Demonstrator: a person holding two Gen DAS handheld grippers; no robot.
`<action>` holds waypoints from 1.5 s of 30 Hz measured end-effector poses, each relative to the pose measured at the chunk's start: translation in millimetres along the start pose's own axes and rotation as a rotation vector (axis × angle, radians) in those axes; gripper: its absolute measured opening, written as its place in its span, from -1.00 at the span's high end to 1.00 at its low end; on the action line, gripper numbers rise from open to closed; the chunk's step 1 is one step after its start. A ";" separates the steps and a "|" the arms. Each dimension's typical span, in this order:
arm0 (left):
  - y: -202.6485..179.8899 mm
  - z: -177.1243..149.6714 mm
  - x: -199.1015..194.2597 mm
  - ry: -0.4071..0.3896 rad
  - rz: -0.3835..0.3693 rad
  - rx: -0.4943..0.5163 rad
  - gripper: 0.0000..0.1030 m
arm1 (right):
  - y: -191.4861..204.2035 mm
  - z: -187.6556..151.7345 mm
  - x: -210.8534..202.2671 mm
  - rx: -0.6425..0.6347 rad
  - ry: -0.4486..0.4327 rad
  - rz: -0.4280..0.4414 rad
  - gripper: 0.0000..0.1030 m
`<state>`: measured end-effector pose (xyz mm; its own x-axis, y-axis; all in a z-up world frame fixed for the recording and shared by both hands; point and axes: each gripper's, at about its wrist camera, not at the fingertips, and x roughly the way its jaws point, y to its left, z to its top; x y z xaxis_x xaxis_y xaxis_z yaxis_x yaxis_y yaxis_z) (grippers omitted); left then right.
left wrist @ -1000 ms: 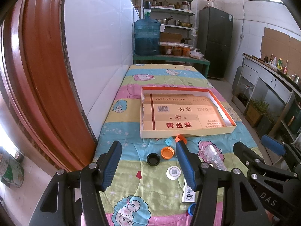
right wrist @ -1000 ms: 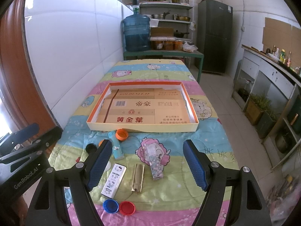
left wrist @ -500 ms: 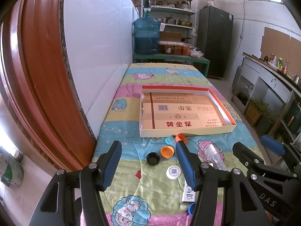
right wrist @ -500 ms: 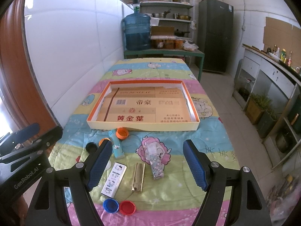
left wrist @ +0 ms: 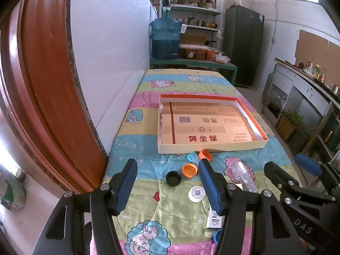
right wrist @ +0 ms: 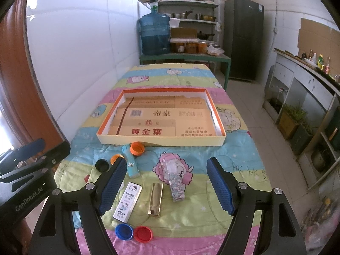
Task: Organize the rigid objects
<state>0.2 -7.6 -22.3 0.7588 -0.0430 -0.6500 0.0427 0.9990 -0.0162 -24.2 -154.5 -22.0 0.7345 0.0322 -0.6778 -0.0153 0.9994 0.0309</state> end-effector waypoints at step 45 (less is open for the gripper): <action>19.2 -30.4 132.0 0.240 -0.046 0.027 0.41 | -27.4 -13.9 134.3 -0.013 0.306 0.054 0.46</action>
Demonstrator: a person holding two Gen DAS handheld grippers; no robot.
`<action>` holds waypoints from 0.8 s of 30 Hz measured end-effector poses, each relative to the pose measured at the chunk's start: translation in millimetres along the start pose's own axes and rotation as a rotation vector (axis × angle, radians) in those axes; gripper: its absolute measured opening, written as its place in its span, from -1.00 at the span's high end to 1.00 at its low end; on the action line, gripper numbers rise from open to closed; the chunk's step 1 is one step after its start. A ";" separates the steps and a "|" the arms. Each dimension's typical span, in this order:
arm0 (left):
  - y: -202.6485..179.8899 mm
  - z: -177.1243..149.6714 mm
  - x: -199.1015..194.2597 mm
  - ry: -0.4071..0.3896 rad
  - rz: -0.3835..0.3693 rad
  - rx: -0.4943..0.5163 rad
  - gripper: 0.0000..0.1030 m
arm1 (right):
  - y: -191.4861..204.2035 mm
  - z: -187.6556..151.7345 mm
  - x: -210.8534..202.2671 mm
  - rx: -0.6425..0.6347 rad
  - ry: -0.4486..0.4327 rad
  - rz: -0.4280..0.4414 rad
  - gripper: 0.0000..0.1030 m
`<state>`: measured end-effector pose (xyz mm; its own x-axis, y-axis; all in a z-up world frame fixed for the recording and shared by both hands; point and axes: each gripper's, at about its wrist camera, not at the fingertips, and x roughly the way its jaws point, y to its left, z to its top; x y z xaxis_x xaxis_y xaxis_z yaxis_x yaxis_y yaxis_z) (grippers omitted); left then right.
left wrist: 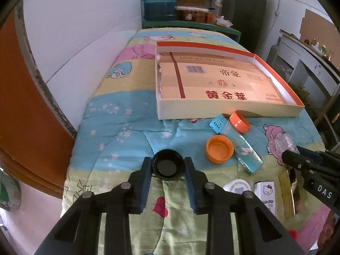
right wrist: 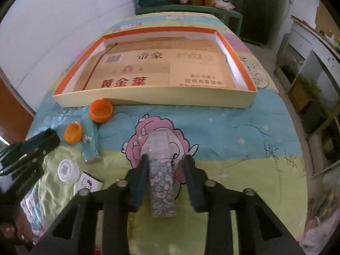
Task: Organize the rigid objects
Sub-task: 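Grasp the glitter-filled clear tube with the right gripper while the left grasps the black cap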
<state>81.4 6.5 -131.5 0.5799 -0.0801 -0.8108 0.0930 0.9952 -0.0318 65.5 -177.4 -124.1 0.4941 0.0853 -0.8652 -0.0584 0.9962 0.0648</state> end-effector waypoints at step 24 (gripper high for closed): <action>-1.3 24.9 -41.4 -0.111 -0.064 -0.014 0.41 | -8.4 -0.5 -42.3 0.018 -0.106 0.094 0.61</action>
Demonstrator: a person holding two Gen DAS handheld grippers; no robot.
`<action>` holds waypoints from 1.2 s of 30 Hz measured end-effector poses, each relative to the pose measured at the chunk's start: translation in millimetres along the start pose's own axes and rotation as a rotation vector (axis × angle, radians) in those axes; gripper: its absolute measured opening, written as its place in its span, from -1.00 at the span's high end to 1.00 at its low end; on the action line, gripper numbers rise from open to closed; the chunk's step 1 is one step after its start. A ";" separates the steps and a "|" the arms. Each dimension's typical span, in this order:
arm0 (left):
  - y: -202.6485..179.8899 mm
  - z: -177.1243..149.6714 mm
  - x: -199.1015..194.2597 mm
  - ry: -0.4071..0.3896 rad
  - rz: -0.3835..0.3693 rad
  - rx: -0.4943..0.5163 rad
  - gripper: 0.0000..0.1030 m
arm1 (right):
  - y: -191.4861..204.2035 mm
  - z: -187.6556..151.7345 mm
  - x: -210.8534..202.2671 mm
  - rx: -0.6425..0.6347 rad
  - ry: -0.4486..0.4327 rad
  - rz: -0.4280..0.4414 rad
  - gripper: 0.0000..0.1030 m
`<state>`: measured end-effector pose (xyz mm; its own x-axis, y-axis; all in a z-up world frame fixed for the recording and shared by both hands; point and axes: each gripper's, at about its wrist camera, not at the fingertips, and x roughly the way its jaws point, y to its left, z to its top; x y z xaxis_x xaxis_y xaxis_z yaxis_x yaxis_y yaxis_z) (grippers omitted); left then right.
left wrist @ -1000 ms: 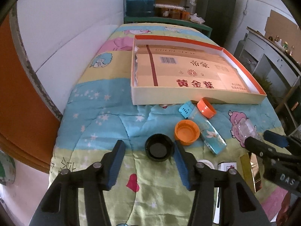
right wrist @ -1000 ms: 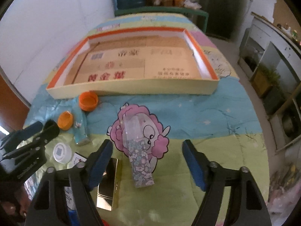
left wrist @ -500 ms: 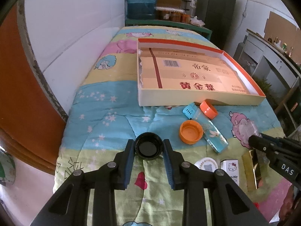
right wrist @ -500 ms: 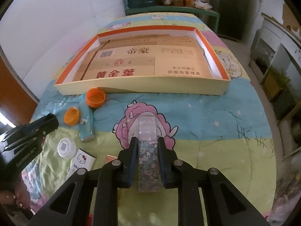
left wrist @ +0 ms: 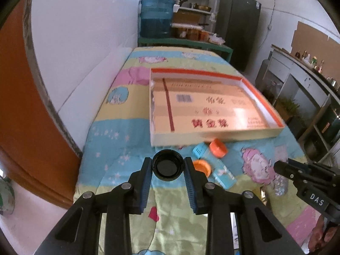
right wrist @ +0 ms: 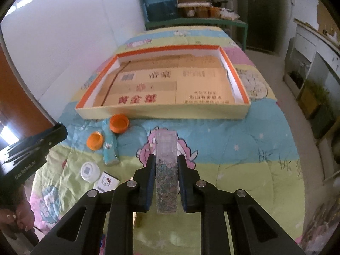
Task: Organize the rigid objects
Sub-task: 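Grasp the glitter-filled clear tube with the right gripper while the left grasps the black cap, then carry the glitter tube and black cap over the GOLDENLEAF tray with both grippers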
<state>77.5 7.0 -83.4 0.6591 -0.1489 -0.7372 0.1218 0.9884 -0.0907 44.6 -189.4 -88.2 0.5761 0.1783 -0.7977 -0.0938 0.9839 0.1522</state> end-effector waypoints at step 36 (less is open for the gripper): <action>-25.2 132.9 54.9 -0.115 0.009 0.067 0.41 | -31.6 141.1 2.3 -0.046 -0.113 0.072 0.61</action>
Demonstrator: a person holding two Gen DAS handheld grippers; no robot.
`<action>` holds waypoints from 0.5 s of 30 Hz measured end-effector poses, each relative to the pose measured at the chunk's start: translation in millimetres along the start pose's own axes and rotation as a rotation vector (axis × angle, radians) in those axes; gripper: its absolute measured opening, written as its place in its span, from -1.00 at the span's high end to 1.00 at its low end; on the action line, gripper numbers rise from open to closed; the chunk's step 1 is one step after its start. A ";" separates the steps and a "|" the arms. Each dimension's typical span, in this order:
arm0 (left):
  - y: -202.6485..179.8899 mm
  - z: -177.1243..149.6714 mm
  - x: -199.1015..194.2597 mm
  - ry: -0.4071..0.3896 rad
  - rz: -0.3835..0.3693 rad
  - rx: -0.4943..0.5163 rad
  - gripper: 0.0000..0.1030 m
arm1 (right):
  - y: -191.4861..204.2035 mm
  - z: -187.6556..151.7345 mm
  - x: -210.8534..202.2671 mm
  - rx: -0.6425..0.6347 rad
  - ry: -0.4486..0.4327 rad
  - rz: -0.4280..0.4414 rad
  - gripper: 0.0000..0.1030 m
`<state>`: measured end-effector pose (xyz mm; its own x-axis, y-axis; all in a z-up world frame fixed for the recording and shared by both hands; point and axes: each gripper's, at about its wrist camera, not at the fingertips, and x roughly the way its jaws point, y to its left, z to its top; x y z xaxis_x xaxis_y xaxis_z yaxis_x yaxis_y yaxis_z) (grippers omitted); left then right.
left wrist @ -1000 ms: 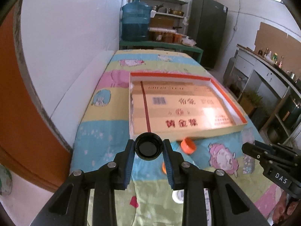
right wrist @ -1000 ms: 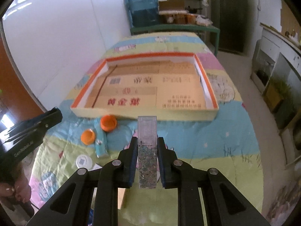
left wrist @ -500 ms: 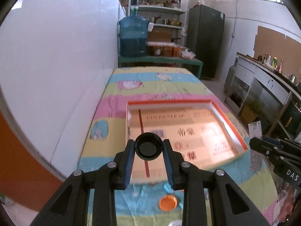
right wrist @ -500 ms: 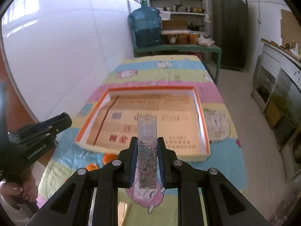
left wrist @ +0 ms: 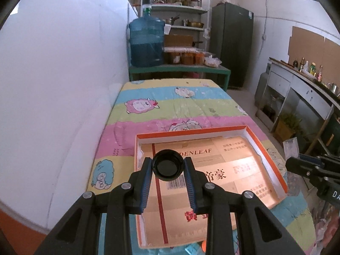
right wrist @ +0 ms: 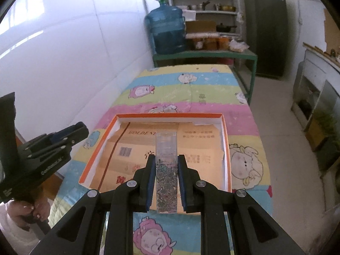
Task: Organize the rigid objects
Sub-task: 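Carry the glitter tube and black cap over the GOLDENLEAF tray with both grippers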
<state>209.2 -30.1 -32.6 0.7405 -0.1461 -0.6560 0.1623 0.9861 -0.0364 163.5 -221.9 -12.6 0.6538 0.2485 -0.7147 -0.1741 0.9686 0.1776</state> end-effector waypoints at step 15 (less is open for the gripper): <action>-0.8 -8.9 70.5 0.122 -0.019 -0.003 0.41 | -20.6 16.6 86.4 0.014 0.192 0.004 0.61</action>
<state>255.5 -40.4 -85.6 0.6524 -0.1537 -0.7422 0.1733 0.9835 -0.0513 235.9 -220.2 -66.8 0.5007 0.2471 -0.8296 -0.1653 0.9680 0.1886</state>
